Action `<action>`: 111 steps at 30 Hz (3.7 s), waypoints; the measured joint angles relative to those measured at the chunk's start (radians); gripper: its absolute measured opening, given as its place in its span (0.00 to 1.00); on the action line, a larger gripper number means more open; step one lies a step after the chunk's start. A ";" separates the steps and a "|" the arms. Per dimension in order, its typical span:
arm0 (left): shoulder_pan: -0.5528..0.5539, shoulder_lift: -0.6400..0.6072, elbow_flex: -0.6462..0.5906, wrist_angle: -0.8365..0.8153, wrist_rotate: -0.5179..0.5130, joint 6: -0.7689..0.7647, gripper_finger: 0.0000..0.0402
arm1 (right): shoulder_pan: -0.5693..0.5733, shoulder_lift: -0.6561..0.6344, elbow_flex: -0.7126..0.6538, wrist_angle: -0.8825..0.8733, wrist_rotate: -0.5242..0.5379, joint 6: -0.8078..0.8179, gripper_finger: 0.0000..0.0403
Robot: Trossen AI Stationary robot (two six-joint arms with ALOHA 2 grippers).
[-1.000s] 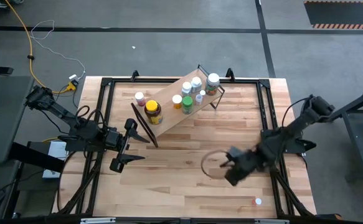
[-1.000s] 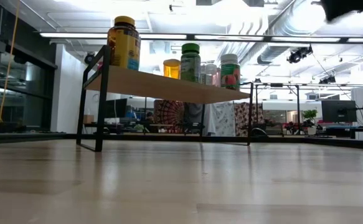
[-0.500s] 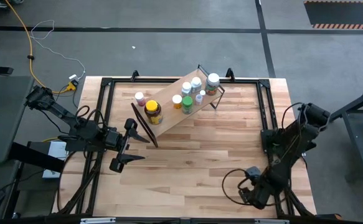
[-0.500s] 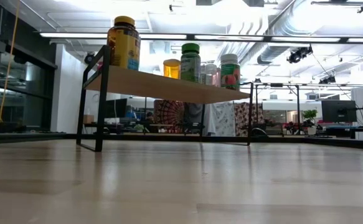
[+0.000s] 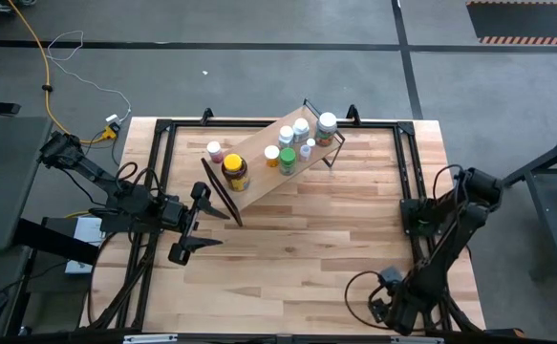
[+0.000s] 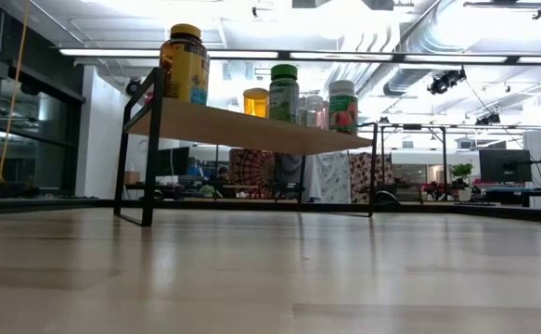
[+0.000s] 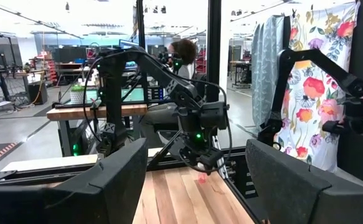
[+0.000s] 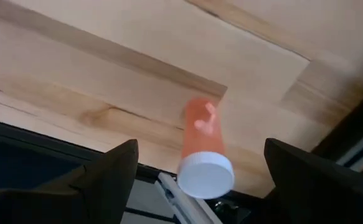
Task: Pick and place medicine bottles onto shelf by color
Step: Put the light pink medicine bottle on the shelf
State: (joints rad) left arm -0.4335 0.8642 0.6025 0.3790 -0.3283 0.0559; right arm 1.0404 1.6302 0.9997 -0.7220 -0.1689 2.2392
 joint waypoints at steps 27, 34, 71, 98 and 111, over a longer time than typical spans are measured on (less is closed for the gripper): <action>0.000 0.000 0.000 0.011 0.000 0.000 0.64 | 0.001 0.015 0.000 0.004 -0.043 -0.022 0.50; 0.000 0.000 0.000 0.011 0.000 0.000 0.64 | 0.001 0.015 0.000 0.003 -0.046 -0.022 0.35; 0.000 0.118 0.009 0.006 -0.065 0.062 0.64 | -0.457 -0.152 0.001 0.343 0.318 -1.306 0.27; 0.247 0.851 0.465 -0.249 0.311 -0.213 0.69 | -0.524 -0.152 0.001 0.418 0.471 -1.608 0.27; 0.257 0.875 0.472 -0.192 0.351 -0.237 0.69 | -0.524 -0.152 0.001 0.543 0.522 -1.751 0.27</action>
State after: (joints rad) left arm -0.1768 1.7393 1.0744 0.1870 0.0226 -0.1806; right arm 0.5167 1.4784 1.0004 -0.1792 0.3529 0.4878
